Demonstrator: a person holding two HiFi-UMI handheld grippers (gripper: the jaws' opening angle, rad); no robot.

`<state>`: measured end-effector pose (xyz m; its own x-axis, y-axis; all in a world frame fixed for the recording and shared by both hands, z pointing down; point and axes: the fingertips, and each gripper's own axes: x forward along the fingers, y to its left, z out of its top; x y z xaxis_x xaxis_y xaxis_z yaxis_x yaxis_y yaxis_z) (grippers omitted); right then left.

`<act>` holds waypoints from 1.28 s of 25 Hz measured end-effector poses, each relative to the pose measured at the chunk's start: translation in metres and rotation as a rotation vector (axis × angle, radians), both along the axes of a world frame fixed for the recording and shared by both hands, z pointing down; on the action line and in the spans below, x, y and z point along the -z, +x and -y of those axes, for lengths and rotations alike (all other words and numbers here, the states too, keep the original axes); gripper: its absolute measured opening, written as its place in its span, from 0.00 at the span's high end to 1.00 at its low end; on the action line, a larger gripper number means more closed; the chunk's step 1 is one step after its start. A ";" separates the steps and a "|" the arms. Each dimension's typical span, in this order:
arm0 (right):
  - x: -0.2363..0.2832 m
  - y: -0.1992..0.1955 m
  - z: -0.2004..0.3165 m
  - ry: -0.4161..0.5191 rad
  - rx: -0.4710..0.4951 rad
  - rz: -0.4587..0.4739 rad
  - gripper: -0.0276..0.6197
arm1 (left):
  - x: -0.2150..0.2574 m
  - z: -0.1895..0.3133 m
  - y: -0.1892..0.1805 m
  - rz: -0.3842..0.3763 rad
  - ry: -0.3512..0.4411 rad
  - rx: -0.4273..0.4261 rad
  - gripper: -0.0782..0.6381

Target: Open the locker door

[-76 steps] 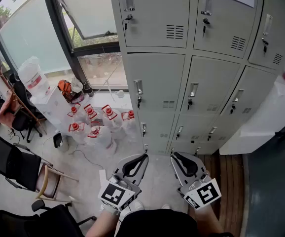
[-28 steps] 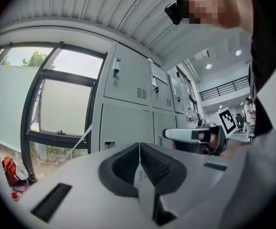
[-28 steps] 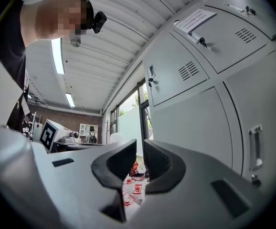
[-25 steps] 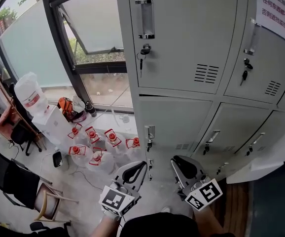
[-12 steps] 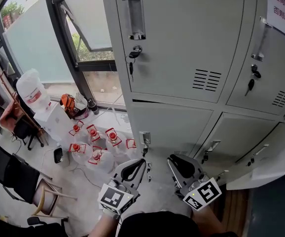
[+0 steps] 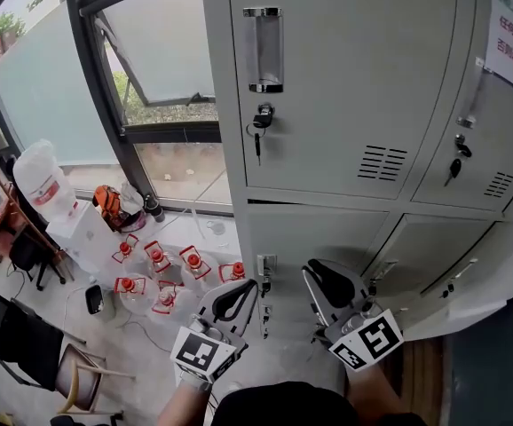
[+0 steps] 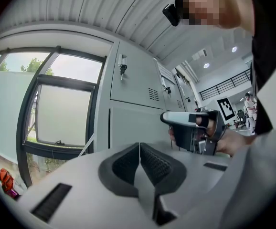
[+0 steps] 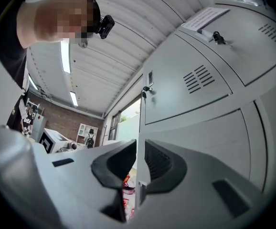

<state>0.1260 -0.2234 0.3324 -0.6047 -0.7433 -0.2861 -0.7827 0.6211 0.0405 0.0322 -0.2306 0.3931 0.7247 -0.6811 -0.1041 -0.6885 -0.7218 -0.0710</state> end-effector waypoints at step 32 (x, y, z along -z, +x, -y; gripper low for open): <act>0.260 -0.065 0.077 0.254 -0.195 -0.239 0.70 | 0.138 0.062 -0.045 -0.088 0.310 -0.096 0.86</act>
<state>0.0612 -0.3000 0.0726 -0.5314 -0.7743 -0.3436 -0.8346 0.4090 0.3690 -0.0127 -0.2927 0.2552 0.7628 -0.5366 -0.3608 -0.6319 -0.7369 -0.2401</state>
